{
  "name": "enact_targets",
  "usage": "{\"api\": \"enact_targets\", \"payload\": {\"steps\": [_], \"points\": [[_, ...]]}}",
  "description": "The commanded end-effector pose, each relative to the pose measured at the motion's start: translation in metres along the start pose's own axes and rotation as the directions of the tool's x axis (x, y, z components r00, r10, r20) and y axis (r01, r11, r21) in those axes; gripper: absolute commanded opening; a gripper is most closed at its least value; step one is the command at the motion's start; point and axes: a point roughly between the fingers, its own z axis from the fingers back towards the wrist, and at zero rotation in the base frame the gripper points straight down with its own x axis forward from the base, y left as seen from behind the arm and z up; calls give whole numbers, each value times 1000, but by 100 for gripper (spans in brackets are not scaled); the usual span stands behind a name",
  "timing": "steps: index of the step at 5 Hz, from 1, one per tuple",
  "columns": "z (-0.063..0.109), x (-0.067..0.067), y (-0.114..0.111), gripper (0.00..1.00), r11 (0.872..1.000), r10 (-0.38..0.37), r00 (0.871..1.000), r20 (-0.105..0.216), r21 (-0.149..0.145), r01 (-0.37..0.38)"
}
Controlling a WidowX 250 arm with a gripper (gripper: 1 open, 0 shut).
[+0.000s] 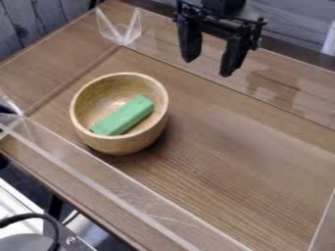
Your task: Remove the green block from inside the brown bowl and put it on the table
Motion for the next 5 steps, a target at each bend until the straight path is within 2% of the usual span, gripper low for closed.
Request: {"api": "enact_targets", "payload": {"steps": [1, 2, 3, 4, 5], "points": [[-12, -11, 1, 100, 998, 59, 998, -17, 12, -59], [-19, -34, 27, 100, 992, 126, 992, -10, 10, -126], [-25, -48, 60, 100, 982, 188, 982, 13, -2, -188], [-33, -59, 84, 100, 987, 159, 986, 56, -23, -158], [-44, -62, 96, 100, 993, 118, 989, 93, -35, -115]]}}
